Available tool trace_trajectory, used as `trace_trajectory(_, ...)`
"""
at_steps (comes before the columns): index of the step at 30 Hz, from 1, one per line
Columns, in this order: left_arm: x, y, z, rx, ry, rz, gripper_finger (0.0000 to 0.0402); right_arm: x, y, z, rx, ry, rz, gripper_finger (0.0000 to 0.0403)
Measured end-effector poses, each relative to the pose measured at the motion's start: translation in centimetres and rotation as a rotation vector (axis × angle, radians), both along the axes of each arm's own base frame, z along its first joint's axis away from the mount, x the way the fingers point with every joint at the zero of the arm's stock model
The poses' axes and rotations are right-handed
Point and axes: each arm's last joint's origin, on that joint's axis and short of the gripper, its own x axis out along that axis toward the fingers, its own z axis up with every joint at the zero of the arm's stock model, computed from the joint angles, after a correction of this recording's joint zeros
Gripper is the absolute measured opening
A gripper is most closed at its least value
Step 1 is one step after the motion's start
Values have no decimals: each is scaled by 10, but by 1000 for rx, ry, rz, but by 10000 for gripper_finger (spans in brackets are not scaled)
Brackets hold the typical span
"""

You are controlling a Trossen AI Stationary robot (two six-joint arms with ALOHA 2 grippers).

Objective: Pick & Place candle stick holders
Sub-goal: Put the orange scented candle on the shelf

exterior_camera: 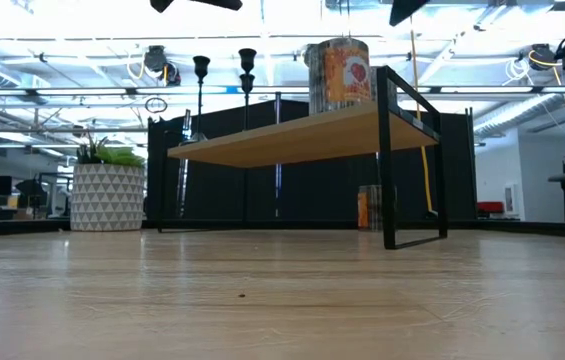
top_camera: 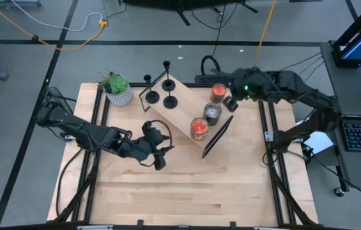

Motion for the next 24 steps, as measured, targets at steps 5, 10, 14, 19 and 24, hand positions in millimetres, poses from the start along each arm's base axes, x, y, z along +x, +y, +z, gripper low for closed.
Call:
trace_trajectory(5,1,7,-18,-33,-33,3,184,-3,-29,-4,-14,33,-96,40)
trace_trajectory(10,-14,3,-44,-130,-134,-23,184,-8,-61,-17,3,84,-185,58)
trace_trajectory(14,-41,9,-44,-147,-233,-9,184,-14,-91,-32,132,14,-187,67)
trace_trajectory(19,-76,24,-34,-152,-330,6,184,-27,-131,-57,216,-39,-228,78)
trace_trajectory(24,-100,37,-25,-140,-394,18,184,-39,-163,-85,294,-8,-269,109)
